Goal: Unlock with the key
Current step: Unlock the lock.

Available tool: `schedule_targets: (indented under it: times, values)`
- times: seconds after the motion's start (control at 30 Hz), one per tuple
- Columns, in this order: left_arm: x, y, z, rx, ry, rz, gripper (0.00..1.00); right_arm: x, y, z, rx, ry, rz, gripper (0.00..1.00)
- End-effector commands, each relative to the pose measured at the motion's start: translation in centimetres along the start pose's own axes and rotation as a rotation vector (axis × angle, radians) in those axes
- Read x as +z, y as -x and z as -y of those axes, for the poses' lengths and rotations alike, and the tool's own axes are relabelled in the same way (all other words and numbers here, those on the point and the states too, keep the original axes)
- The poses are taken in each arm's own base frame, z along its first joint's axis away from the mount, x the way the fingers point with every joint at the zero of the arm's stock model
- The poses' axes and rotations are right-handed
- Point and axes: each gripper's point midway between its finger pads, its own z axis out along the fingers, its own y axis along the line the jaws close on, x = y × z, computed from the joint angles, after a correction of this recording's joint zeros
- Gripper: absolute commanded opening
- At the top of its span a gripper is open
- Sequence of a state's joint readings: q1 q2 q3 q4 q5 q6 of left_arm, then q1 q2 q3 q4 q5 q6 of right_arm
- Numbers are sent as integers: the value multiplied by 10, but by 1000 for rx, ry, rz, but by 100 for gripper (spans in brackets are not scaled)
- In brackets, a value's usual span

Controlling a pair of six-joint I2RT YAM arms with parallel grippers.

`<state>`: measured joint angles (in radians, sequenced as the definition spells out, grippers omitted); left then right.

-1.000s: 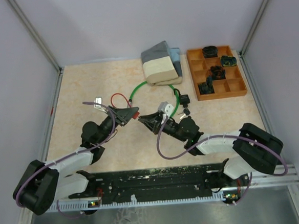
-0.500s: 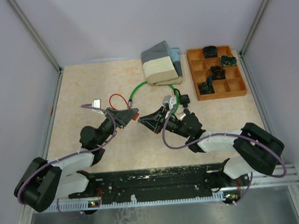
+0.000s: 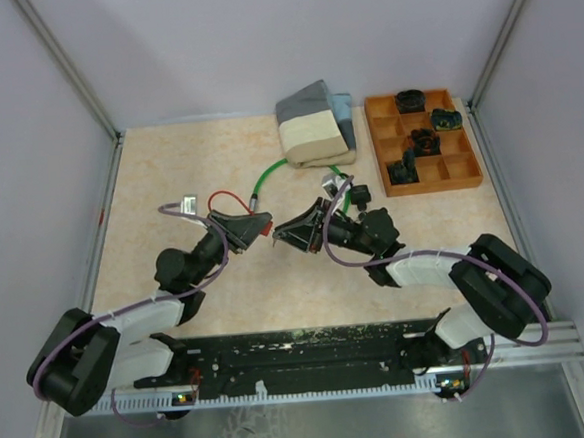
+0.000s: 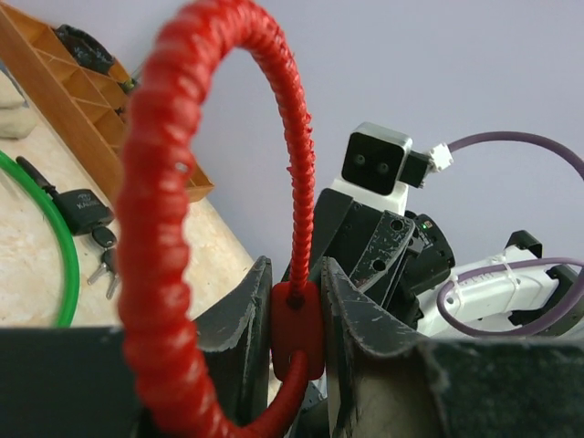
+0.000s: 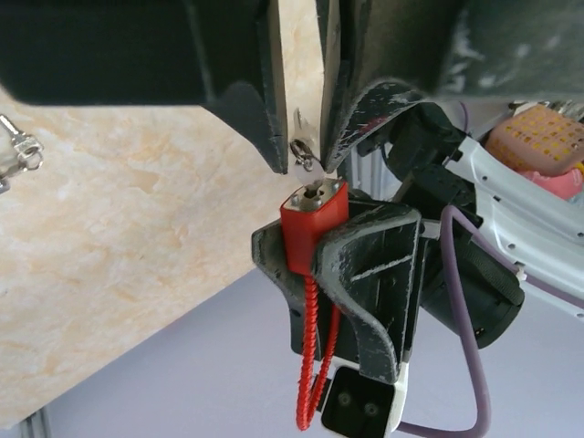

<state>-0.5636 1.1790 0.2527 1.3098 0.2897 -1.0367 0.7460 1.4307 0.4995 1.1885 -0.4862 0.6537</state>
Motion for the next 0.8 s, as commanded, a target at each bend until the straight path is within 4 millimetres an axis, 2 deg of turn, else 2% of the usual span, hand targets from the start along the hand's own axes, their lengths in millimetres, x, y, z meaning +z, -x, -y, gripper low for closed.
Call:
schedule_targets:
  times: [0.0,0.13,0.23,0.47,0.77]
  values:
    - [-4,2,21,54,-85,4,12,6,42,-16,-40,87,88,27]
    - [-2,5,21,65,-77,14,12,2,41,-16,-16,92,72,37]
    - [-2,6,22,69,-77,16,12,4,42,-16,9,108,63,41]
    - [0,5,24,72,-90,4,11,11,48,-30,57,193,63,46]
    - [3,7,26,75,-103,8,11,15,39,-30,109,229,25,45]
